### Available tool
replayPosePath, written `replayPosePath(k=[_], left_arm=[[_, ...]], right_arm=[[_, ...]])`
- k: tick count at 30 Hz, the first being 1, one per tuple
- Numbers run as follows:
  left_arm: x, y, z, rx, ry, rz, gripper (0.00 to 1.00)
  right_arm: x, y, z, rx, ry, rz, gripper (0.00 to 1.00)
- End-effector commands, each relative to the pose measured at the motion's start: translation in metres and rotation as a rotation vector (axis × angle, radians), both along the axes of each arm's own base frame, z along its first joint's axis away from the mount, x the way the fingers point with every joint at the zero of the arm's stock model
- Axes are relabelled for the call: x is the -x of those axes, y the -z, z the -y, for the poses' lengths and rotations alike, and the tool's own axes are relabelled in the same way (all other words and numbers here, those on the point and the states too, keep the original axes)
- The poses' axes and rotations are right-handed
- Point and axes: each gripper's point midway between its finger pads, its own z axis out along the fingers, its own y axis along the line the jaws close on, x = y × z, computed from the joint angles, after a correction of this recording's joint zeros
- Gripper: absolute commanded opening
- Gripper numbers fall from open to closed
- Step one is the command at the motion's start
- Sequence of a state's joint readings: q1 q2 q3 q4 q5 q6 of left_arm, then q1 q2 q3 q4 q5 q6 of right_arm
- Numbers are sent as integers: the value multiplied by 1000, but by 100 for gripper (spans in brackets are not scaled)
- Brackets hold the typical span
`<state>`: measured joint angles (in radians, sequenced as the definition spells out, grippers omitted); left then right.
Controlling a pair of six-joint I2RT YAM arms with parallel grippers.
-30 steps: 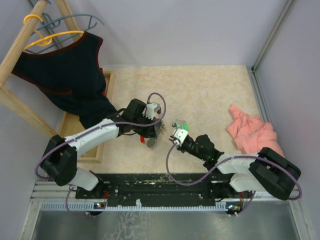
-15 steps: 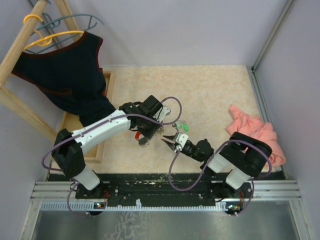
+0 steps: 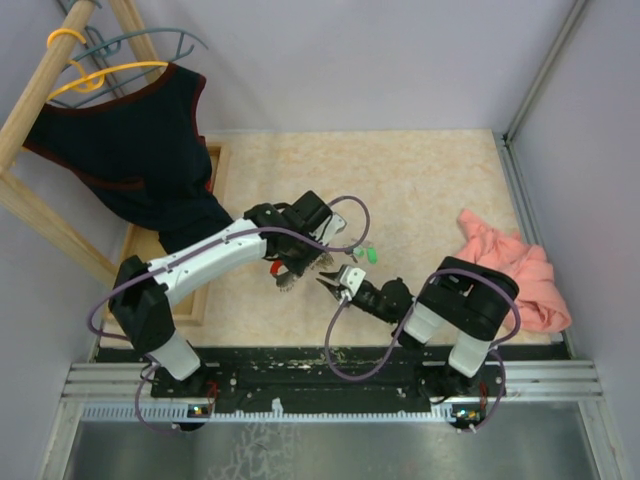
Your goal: Put the keys on the keyring
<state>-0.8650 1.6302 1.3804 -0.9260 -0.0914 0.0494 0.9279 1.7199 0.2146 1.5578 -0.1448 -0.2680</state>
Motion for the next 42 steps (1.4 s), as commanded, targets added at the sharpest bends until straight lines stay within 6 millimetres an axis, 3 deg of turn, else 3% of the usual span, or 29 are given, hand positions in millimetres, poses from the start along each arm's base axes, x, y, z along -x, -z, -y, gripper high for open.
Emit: replayPosePath(k=[1, 9, 42], left_arm=[[-3, -10, 7, -1, 23, 28, 2], [0, -10, 9, -2, 34, 26, 2], [8, -7, 19, 10, 56, 4, 2]], right_arm=[[-6, -49, -10, -148, 8, 120, 17], [-16, -49, -8, -147, 62, 127, 14], [-25, -59, -8, -193, 104, 107, 18]])
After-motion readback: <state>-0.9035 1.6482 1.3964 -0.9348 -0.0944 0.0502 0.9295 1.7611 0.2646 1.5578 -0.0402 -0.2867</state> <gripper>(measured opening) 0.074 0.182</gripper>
